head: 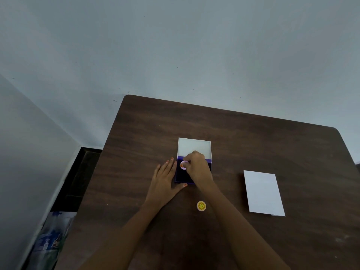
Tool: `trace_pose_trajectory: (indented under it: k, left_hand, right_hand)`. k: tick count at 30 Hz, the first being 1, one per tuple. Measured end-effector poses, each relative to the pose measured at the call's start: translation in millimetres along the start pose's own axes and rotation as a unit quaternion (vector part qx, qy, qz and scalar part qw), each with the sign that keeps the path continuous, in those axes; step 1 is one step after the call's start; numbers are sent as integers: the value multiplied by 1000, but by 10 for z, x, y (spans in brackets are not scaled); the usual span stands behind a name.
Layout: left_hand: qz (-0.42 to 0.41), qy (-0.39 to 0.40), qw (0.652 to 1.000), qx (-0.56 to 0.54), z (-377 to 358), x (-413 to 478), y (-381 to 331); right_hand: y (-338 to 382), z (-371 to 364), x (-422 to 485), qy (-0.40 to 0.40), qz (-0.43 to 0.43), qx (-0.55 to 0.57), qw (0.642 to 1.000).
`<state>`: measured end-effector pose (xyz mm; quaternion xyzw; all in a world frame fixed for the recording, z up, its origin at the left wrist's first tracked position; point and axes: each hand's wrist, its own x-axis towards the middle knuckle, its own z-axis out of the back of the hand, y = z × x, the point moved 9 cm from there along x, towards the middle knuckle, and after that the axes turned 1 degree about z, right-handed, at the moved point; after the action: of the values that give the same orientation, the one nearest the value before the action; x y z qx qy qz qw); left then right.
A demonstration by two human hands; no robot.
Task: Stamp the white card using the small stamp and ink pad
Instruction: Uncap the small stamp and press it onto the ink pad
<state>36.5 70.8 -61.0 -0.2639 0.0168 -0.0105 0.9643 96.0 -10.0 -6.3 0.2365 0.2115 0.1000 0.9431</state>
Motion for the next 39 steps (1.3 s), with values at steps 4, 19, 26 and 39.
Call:
trace_pose_trajectory:
  k: [4, 19, 26, 39]
  left_hand:
    - [-5, -9, 1000, 14, -19, -21, -7]
    - [-15, -13, 999, 32, -11, -34, -40]
    - [-7, 4, 1000, 14, 1, -38, -51]
    - [-43, -112, 989, -88, 315, -35, -951]
  right_hand:
    - [-11, 41, -2, -27, -28, 52, 998]
    - [-69, -148, 136, 22, -49, -39, 998]
    - [-77, -26, -54, -77, 2, 57, 995]
    - [-1392, 289, -917, -160, -201, 737, 625]
